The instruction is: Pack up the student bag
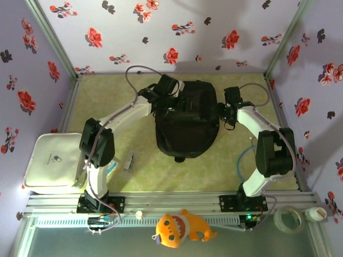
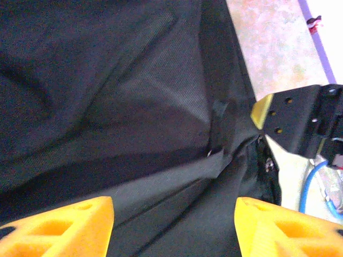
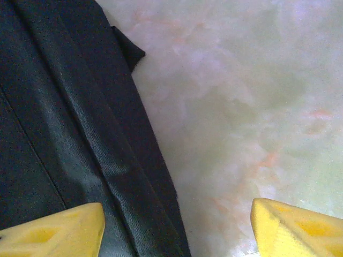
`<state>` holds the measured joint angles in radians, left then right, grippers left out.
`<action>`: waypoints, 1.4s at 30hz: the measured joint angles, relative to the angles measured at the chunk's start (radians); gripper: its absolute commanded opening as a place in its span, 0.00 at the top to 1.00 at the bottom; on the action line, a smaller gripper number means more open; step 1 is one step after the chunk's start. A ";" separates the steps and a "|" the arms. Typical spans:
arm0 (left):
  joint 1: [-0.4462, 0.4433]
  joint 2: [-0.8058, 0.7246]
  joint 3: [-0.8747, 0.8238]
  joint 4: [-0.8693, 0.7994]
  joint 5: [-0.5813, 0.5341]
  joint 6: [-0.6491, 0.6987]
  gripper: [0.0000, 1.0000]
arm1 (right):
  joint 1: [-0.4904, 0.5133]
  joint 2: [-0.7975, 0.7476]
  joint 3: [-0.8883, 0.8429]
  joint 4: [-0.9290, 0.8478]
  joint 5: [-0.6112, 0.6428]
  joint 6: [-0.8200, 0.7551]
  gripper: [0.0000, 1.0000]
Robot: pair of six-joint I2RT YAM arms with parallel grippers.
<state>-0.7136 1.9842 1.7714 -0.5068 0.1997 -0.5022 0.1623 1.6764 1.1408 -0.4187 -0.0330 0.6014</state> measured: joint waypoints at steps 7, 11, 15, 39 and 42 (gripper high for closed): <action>-0.047 0.145 0.202 -0.049 -0.002 -0.015 0.45 | -0.041 0.101 0.054 0.060 -0.201 -0.013 0.45; -0.065 0.198 0.273 -0.072 -0.005 -0.015 0.49 | -0.043 0.123 0.061 0.074 -0.295 -0.026 0.56; -0.073 0.221 0.303 -0.111 -0.034 -0.014 0.54 | -0.045 0.103 -0.002 0.137 -0.367 -0.021 0.68; -0.156 0.384 0.541 -0.347 -0.346 0.155 0.51 | 0.034 0.003 -0.200 0.294 -0.480 0.107 0.72; -0.161 0.405 0.562 -0.362 -0.372 0.171 0.55 | 0.046 0.003 -0.200 0.294 -0.480 0.111 0.72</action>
<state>-0.8745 2.3894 2.3333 -0.8684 -0.1726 -0.3313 0.2081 1.6791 0.9413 -0.1242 -0.5125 0.7120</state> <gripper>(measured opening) 0.478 0.275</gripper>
